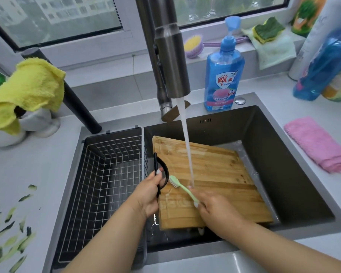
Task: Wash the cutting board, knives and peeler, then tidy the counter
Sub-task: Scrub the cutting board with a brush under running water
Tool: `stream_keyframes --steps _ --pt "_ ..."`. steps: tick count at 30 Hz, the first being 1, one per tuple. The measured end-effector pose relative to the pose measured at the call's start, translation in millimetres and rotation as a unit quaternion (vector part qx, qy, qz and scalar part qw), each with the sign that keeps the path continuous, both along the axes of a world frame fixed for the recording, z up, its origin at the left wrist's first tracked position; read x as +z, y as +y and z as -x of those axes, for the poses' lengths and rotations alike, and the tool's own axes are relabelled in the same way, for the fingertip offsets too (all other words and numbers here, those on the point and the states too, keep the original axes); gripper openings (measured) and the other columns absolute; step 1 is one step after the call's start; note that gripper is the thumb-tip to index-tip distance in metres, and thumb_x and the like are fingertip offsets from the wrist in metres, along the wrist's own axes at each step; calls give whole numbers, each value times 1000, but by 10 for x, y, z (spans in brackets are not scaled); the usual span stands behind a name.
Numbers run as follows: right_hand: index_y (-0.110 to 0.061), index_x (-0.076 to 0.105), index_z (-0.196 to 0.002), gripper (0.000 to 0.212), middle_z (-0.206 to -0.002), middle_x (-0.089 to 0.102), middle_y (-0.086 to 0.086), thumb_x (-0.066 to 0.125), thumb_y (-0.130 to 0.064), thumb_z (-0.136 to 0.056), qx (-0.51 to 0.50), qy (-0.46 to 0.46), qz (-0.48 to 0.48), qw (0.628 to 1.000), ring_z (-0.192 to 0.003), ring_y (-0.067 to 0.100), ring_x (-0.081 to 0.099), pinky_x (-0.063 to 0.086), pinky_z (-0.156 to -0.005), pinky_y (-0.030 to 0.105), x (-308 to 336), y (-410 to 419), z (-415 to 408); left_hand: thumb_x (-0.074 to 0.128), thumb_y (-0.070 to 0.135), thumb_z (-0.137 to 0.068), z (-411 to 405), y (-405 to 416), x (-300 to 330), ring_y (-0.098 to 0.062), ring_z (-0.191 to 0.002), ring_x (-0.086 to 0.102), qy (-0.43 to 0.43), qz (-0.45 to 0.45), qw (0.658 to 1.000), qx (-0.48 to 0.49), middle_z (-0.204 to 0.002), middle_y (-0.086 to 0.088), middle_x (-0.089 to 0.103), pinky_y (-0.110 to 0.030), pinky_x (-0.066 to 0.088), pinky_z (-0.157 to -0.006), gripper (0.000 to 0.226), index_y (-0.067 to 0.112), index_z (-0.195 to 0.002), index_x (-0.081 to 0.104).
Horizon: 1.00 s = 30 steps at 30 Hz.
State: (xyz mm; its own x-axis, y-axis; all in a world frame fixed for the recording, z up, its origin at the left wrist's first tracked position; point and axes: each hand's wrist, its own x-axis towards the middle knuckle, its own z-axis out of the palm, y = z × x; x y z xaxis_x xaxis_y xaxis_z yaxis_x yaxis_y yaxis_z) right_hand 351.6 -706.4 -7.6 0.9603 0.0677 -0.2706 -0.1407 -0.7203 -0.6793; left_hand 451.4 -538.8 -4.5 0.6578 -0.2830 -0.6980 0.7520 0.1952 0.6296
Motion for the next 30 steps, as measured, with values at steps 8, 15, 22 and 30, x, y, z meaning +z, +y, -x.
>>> stream_keyframes --steps 8,15,22,30 --pt "-39 40 -143 46 -133 54 -12 45 -24 -99 -10 -6 -3 1000 -103 5 58 46 -83 12 183 -38 17 38 27 -104 -200 -81 42 -33 -85 68 19 -40 999 15 -85 -15 74 -53 55 -76 23 16 -111 57" --pt "-39 35 -146 48 -127 56 -9 42 -26 -100 13 -34 27 999 -108 11 54 46 -92 27 214 -88 4 40 28 -104 -258 -114 113 -34 -86 68 22 -56 998 2 -80 -14 74 -54 53 -79 24 14 -107 59" --pt "-39 32 -147 49 -118 56 -9 40 -26 -101 87 -64 36 993 -97 10 56 50 -84 28 347 -67 102 42 27 -103 -282 -120 145 -35 -85 68 31 -70 997 1 -90 -16 71 -52 54 -69 24 13 -113 58" --pt "-40 36 -144 50 -105 58 -12 41 -26 -97 143 -64 11 988 -91 5 50 44 -81 23 275 -193 321 42 31 -103 -300 -122 178 -31 -80 67 65 -90 994 6 -84 -14 70 -51 51 -66 33 8 -90 63"
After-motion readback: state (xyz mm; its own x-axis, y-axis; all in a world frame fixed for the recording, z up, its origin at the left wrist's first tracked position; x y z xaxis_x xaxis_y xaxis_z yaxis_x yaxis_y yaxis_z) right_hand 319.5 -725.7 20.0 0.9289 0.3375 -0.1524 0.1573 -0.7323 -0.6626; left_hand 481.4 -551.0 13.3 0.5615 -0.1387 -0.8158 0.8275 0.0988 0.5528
